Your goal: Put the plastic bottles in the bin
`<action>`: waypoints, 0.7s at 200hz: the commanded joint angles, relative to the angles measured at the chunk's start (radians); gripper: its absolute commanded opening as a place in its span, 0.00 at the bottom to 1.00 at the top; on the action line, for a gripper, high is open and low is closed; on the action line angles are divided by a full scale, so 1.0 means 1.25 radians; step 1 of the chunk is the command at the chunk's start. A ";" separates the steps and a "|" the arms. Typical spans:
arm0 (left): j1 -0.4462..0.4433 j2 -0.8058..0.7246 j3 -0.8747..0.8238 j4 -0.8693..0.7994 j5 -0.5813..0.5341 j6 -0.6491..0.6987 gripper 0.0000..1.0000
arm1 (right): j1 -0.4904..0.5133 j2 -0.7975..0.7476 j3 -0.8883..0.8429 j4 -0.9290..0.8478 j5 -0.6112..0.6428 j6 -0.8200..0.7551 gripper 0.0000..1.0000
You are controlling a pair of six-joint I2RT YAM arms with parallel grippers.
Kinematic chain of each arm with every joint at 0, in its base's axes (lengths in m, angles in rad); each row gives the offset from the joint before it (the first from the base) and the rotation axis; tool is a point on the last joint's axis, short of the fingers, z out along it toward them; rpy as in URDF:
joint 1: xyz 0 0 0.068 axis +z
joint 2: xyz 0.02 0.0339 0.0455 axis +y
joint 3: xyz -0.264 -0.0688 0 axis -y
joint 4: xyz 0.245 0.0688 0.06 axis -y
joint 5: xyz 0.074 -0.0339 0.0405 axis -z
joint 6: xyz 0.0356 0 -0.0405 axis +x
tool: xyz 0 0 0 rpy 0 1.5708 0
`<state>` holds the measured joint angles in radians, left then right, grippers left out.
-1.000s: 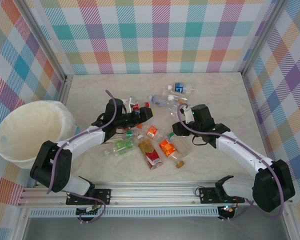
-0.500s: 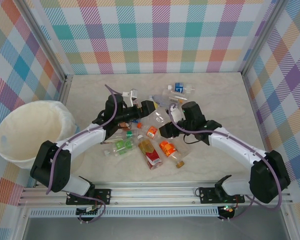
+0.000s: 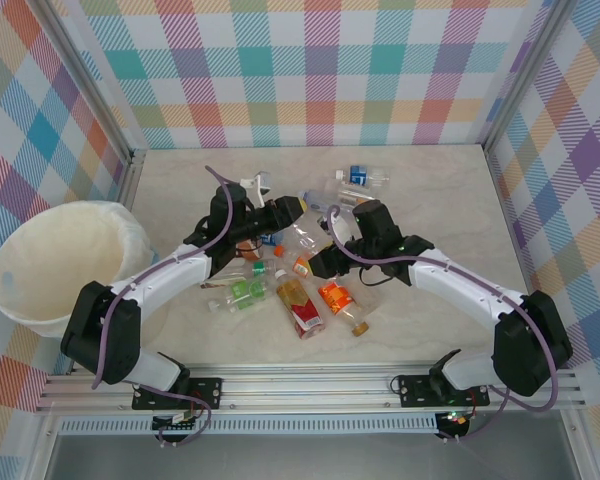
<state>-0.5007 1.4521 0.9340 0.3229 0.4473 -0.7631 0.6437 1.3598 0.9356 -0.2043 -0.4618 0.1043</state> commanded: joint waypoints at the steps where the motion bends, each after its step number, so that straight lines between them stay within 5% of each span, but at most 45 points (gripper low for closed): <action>1: 0.000 -0.008 0.028 -0.024 0.012 0.025 0.35 | 0.010 -0.023 0.008 0.069 -0.054 -0.010 0.53; 44: 0.017 -0.061 0.030 -0.062 -0.017 0.040 0.31 | 0.010 -0.084 -0.018 0.124 0.015 -0.011 0.76; 78: 0.055 -0.151 0.078 -0.225 -0.077 0.125 0.31 | 0.010 -0.202 -0.078 0.215 0.179 0.006 0.99; 140: 0.069 -0.373 0.309 -0.629 -0.387 0.469 0.32 | 0.007 -0.284 -0.200 0.334 0.498 0.014 1.00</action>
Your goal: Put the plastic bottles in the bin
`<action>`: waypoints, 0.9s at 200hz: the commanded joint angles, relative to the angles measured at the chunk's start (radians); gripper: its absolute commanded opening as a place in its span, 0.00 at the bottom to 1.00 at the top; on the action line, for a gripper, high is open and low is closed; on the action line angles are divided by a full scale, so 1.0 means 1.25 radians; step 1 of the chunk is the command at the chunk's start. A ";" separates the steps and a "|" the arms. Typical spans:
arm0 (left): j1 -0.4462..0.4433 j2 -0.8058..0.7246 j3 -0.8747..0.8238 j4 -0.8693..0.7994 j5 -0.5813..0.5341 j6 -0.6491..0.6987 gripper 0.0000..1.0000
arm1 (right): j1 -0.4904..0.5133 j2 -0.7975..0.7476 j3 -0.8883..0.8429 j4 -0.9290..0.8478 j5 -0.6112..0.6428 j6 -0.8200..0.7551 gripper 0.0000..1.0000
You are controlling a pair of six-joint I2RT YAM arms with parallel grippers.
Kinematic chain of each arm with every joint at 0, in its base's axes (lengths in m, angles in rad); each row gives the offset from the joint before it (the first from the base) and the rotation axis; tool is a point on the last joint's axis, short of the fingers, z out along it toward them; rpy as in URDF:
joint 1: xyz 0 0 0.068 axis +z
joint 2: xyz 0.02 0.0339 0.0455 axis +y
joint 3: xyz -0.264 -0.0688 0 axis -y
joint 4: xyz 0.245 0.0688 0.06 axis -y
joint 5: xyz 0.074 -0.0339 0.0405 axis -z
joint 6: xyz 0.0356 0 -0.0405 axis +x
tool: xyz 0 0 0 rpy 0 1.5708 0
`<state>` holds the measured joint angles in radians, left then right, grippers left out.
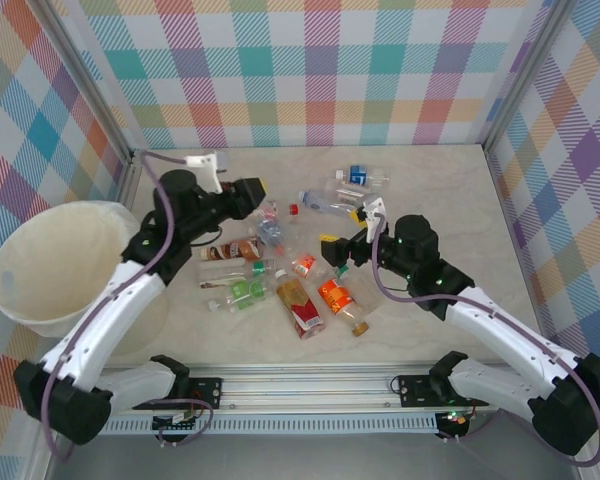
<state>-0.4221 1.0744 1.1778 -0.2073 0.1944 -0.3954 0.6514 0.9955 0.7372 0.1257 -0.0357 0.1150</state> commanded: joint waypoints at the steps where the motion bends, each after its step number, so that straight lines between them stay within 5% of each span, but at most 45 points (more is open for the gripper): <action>1: 0.006 -0.073 0.120 -0.211 -0.192 0.179 0.32 | 0.001 0.008 -0.042 0.070 0.159 0.006 1.00; 31: 0.006 -0.104 0.256 -0.329 -0.437 0.271 0.32 | 0.000 0.055 -0.038 0.078 0.182 0.013 1.00; 62: 0.006 -0.094 0.362 -0.384 -0.795 0.373 0.34 | 0.000 0.102 -0.010 0.074 0.186 0.013 1.00; 95: 0.017 -0.116 0.358 -0.290 -1.024 0.517 0.33 | 0.000 0.131 0.005 0.079 0.185 0.013 1.00; 141: 0.132 -0.108 0.322 -0.245 -1.124 0.612 0.34 | 0.000 0.156 0.026 0.085 0.167 0.004 1.00; 180: 0.346 -0.100 0.254 -0.425 -1.011 0.432 0.37 | 0.000 0.173 0.040 0.098 0.142 -0.028 1.00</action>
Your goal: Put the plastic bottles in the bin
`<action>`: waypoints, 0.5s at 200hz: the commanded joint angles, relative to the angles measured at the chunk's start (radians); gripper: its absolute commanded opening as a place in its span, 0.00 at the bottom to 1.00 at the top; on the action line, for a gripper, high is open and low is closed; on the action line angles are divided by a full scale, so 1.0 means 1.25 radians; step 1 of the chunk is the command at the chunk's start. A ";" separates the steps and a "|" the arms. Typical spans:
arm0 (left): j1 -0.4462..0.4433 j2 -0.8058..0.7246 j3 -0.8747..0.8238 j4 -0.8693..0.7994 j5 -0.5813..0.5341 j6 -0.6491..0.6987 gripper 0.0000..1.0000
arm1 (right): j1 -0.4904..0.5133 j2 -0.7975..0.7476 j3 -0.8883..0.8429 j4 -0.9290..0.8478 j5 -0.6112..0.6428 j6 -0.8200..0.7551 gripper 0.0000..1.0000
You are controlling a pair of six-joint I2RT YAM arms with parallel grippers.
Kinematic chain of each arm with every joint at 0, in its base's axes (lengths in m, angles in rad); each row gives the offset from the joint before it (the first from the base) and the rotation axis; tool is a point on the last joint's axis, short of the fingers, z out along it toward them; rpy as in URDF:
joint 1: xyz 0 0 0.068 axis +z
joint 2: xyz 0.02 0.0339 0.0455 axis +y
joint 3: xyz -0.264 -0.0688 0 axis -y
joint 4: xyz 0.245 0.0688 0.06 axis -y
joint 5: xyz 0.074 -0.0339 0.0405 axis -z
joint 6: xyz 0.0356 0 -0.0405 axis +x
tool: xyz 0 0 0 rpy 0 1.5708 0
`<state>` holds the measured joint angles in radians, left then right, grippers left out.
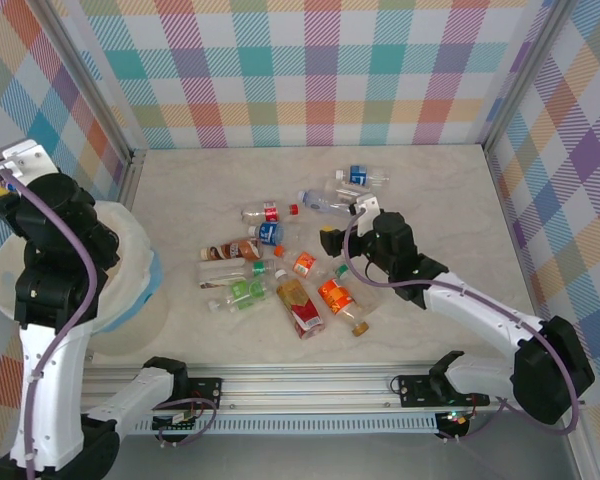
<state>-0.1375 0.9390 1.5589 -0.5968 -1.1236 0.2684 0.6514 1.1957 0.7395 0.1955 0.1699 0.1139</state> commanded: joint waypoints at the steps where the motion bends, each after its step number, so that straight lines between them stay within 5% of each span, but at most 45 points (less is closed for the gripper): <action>1: 0.125 0.009 -0.054 -0.115 0.043 -0.104 0.38 | 0.000 0.013 0.040 0.042 -0.023 -0.029 1.00; 42: 0.317 0.105 -0.138 -0.215 0.175 -0.195 0.40 | 0.000 0.041 0.064 0.032 -0.049 -0.043 1.00; 100: 0.381 0.204 -0.220 -0.216 0.160 -0.214 0.42 | 0.000 0.040 0.063 0.022 -0.051 -0.026 0.99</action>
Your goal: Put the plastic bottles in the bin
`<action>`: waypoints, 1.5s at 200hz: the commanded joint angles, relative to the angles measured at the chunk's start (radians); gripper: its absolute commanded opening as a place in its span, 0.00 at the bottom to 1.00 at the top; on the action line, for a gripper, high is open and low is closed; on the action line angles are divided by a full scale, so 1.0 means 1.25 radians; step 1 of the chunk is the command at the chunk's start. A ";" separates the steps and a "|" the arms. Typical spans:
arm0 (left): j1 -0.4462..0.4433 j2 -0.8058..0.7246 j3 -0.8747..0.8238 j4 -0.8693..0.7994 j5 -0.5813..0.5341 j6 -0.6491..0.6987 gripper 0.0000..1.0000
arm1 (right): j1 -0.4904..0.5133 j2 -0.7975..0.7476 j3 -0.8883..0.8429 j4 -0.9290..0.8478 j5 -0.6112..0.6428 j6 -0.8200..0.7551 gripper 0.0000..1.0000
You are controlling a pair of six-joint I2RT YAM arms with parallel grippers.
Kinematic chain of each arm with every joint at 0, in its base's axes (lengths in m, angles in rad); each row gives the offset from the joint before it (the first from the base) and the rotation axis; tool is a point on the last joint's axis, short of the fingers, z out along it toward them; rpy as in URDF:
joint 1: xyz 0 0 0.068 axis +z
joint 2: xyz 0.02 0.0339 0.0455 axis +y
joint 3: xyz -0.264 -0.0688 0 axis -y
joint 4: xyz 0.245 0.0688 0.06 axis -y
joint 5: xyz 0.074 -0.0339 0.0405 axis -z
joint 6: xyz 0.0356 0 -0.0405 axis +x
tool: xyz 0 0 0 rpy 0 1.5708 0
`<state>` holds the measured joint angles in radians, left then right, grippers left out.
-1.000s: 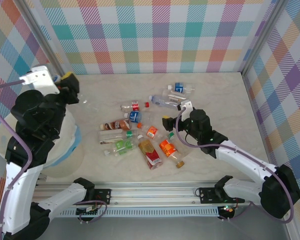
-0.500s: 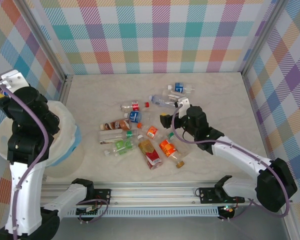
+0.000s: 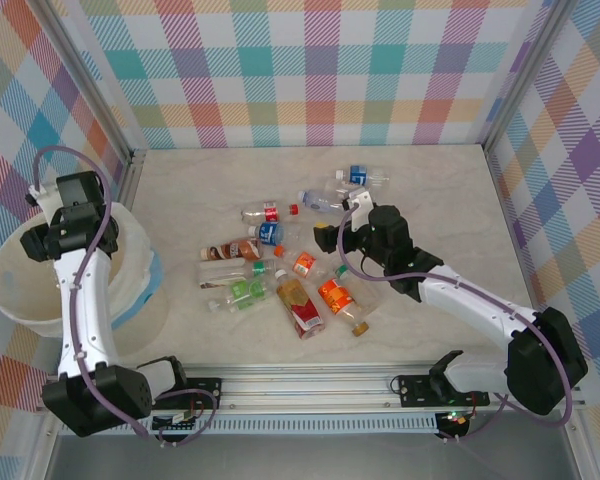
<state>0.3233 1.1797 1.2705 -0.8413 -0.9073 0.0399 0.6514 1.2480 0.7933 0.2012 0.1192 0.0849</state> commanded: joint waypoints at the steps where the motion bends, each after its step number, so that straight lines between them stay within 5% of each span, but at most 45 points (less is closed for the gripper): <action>1: 0.013 0.014 0.011 -0.024 -0.014 -0.033 0.42 | 0.000 -0.002 0.020 0.017 -0.010 -0.002 1.00; 24: 0.013 0.059 0.038 -0.066 -0.033 -0.059 0.46 | 0.000 -0.004 0.020 0.011 -0.010 0.003 1.00; 93: 0.012 0.025 0.087 -0.095 0.118 -0.102 1.00 | 0.000 0.008 0.024 0.003 -0.006 0.028 1.00; 147: -0.005 -0.081 0.152 -0.095 0.414 -0.148 1.00 | 0.000 0.025 0.061 -0.183 0.001 0.125 1.00; 207: -0.066 -0.193 0.078 0.119 0.981 -0.272 1.00 | 0.004 0.010 0.052 -0.463 -0.001 0.229 1.00; 260: -0.224 -0.215 -0.016 0.305 1.127 -0.356 1.00 | 0.038 -0.065 -0.013 -0.581 -0.065 0.256 0.87; 300: -0.292 -0.219 -0.169 0.541 1.209 -0.445 1.00 | 0.145 -0.116 -0.084 -0.616 0.021 0.348 0.77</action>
<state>0.0017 0.9180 1.1507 -0.4088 0.4995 -0.4194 0.7666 1.1305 0.7330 -0.5053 0.0944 0.4328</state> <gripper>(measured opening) 0.999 0.783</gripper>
